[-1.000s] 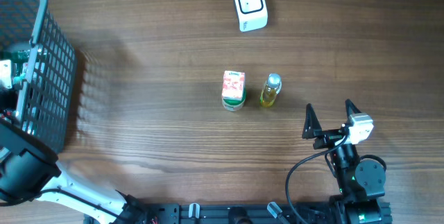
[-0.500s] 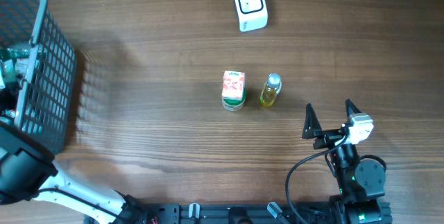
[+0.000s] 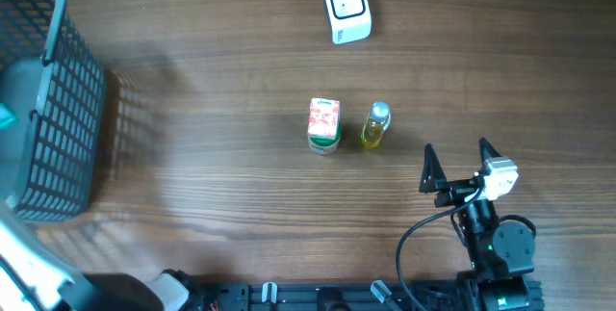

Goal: Scan the item barcode
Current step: 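Reach the left gripper into the basket and grasp the packets bundle, then lift the packets out and lower them onto the table left of Kleenex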

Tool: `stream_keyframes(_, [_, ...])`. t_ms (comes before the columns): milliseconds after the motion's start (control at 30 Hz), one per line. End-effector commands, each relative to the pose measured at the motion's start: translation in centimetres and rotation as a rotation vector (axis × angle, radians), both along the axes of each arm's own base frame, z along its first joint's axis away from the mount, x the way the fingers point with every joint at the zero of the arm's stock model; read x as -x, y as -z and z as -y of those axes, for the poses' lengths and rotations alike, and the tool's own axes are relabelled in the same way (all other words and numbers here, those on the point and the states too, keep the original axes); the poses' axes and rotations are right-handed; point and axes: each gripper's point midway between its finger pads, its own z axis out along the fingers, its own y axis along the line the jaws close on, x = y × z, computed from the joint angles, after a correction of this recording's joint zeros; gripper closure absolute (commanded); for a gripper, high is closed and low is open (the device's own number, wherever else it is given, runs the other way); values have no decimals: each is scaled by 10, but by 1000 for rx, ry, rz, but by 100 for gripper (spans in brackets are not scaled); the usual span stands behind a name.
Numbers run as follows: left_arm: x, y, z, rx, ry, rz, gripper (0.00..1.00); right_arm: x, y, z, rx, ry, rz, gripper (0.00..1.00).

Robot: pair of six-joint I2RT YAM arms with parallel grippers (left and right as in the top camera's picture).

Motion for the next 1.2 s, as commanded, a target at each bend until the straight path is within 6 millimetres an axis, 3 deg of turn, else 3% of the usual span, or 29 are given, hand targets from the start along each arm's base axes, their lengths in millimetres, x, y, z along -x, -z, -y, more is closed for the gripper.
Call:
stream_keyframes(0, [0,-68,59,-103,54,128,96,0,-2,0,16,-5,10,1])
stream_keyframes(100, [5,-96,101,-155,93,178,96,0,-2,-1,16,-6,10,0])
stream_keyframes(133, [7,-104,129,-158,149,194,96,0,-2,-1,16,-6,10,0])
stream_keyframes(200, [11,-103,179,-99,258,193,96,0,-2,0,16,-5,10,0])
stream_keyframes(233, [13,-94,206,13,308,186,96,0,-2,0,16,-5,10,0])
stream_keyframes(267, [13,-80,228,109,346,150,96,0,-2,0,16,-5,10,0])
stream_keyframes(333, [16,-28,275,304,424,-35,96,0,-2,0,16,-5,10,0])
stream_keyframes(367, [16,13,297,379,439,-182,96,0,-2,-1,17,-6,10,0])
stream_keyframes(467, [10,102,328,437,406,-465,96,0,-2,0,16,-5,10,0])
stream_keyframes(533, [7,159,339,435,354,-626,96,0,-2,0,16,-5,10,0])
stream_keyframes(633, [1,221,350,440,317,-768,96,0,-2,0,16,-5,10,0])
stream_keyframes(733, [-2,260,352,456,284,-846,96,0,-2,0,16,-5,10,0])
stream_keyframes(900, [-2,303,353,475,247,-909,96,0,-2,0,16,-5,10,0])
stream_keyframes(1133, [0,323,353,475,253,-888,95,0,-2,0,16,-5,10,0])
stream_keyframes(1167, [1,324,353,475,253,-890,87,0,-2,0,16,-5,10,0])
